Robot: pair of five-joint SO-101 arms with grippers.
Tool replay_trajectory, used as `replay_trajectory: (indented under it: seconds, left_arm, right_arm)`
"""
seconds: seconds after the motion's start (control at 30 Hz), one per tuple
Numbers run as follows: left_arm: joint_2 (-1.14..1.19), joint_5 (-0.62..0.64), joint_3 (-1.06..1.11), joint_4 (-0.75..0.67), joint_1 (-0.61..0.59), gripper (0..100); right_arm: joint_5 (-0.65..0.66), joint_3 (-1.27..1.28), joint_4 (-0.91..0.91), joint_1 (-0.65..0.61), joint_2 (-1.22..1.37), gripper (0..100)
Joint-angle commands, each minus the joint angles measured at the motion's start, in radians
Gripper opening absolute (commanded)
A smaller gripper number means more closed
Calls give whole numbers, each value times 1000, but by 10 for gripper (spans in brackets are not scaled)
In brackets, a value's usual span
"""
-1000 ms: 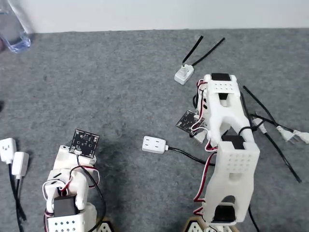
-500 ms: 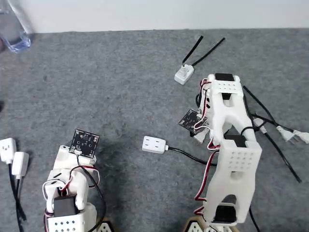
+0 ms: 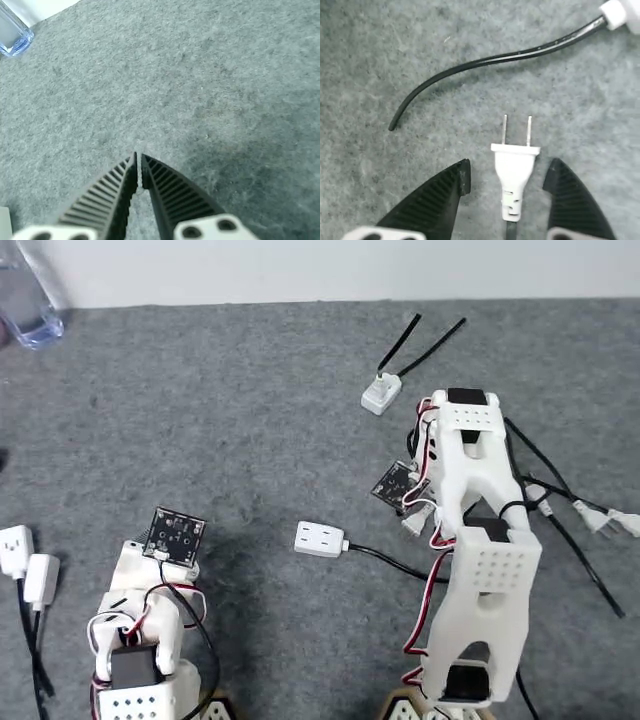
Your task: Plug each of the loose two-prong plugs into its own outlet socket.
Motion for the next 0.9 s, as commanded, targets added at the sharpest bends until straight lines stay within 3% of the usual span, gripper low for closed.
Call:
replay_trajectory:
  seconds: [0.0, 0.27, 0.87]
  left_arm:
    - [5, -9, -4, 3, 0, 15]
    - [5, -9, -4, 3, 0, 15]
    - [5, -9, -4, 3, 0, 15]
  right_arm:
    - [-21, -63, -24, 33, 42, 96]
    - [-121, -130, -30, 42, 119, 146]
    - [-117, -167, 76, 38, 110, 154]
